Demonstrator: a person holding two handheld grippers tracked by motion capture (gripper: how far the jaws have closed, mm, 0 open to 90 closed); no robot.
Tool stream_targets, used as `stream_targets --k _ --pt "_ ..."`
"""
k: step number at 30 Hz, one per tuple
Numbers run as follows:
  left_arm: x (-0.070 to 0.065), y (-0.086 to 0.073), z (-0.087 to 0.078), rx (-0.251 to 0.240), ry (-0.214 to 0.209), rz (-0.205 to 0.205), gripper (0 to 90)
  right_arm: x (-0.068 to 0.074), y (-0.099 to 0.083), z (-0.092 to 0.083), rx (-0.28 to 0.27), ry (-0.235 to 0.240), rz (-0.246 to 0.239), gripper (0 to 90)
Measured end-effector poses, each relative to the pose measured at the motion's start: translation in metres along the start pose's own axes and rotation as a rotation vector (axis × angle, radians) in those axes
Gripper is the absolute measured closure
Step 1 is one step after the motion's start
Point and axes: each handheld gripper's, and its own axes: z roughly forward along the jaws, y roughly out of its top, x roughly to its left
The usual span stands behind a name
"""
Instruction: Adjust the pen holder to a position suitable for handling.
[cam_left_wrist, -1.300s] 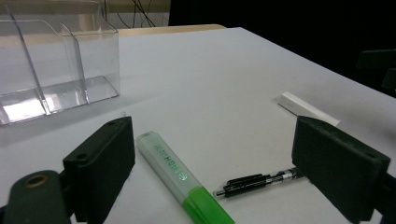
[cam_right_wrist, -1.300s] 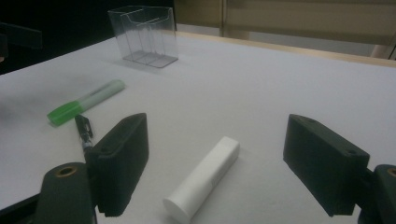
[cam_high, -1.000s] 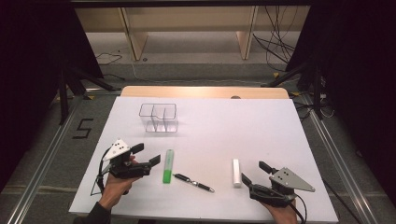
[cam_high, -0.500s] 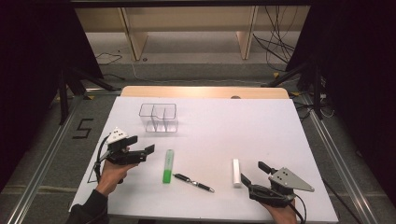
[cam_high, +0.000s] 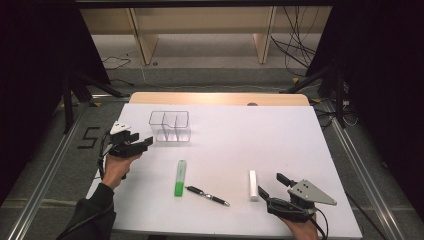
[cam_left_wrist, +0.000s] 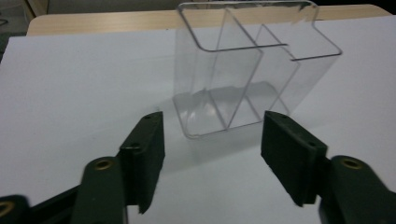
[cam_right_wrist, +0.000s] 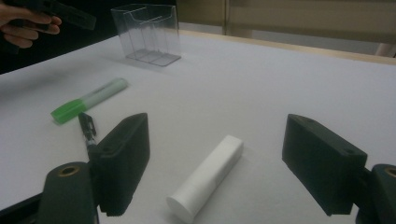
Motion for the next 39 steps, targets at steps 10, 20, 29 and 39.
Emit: stream_targets --k 10,20,29,39 --pt "0.023 0.010 0.021 0.011 0.030 -0.027 84.1 0.000 -0.001 0.001 0.007 0.003 -0.002 24.9" --pt "0.033 0.020 0.051 0.034 -0.026 -0.062 89.4 -0.001 -0.002 0.001 0.007 0.002 -0.002 25.1" --pt "0.033 0.023 0.063 0.043 -0.051 -0.028 89.4 -0.001 -0.002 0.003 0.008 0.017 -0.005 24.5" --pt "0.034 0.027 0.069 0.040 -0.071 -0.045 89.6 -0.002 -0.002 0.003 0.008 0.022 0.000 24.5"
